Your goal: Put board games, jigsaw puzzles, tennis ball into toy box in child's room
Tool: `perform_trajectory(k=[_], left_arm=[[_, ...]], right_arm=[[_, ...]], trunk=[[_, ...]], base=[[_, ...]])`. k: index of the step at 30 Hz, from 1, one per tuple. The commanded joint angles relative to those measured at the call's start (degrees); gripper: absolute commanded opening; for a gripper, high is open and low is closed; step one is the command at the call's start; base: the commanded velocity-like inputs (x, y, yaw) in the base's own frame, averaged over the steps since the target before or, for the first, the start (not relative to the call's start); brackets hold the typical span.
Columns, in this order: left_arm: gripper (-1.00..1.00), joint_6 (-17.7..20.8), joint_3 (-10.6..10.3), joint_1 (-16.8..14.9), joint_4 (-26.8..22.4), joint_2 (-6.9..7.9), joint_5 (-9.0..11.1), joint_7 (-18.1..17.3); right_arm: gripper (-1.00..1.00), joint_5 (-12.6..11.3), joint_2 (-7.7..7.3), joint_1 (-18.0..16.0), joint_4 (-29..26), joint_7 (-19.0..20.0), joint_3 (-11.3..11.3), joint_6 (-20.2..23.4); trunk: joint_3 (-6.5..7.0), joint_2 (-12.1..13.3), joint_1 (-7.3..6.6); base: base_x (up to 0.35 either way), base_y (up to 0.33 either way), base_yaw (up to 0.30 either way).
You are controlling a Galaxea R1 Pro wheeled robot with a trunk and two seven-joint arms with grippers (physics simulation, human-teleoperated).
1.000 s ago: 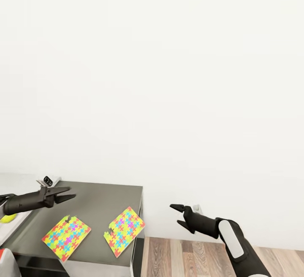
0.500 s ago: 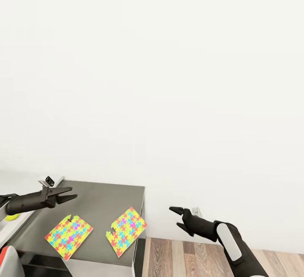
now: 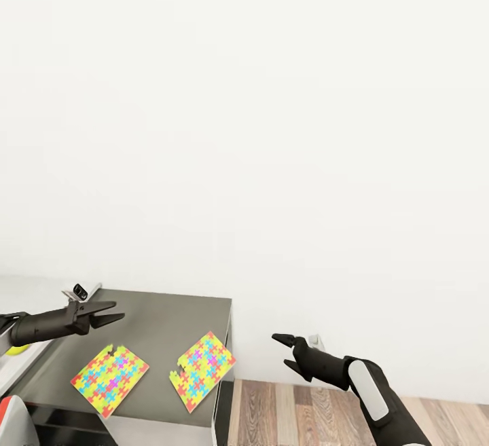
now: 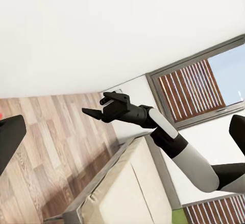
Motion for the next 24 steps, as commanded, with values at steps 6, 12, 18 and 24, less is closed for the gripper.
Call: perform_trajectory(k=[6,12,18,24], left_arm=[[1.0,0.6,-0.4,-0.1,0.0,0.07,0.3,-0.2],[1.0,0.6,-0.4,-0.1,0.0,0.07,0.4,-0.2],[1.0,0.6,-0.4,-0.1,0.0,0.05,0.3,-0.3],[1.0,1.1,-0.3,-0.1,-0.9,0.13,0.4,-0.7]], right_arm=[[1.0,0.2,-0.01,-0.1,0.0,0.3,-0.2,0.3],[1.0,0.2,-0.08,-0.1,0.0,0.3,-0.3,0.3],[1.0,0.2,-0.02,-0.1,0.0,0.3,-0.3,0.3],[1.0,0.2,0.0,-0.1,0.0,0.3,-0.3,0.3]], trunk=[[-0.7,-0.1,0.04],[-1.27,-0.1,0.04],[-1.83,-0.1,0.04],[-2.4,-0.1,0.04]], base=[[0.0,0.0,0.0],[0.0,0.0,0.0],[0.0,0.0,0.0],[0.0,0.0,0.0]])
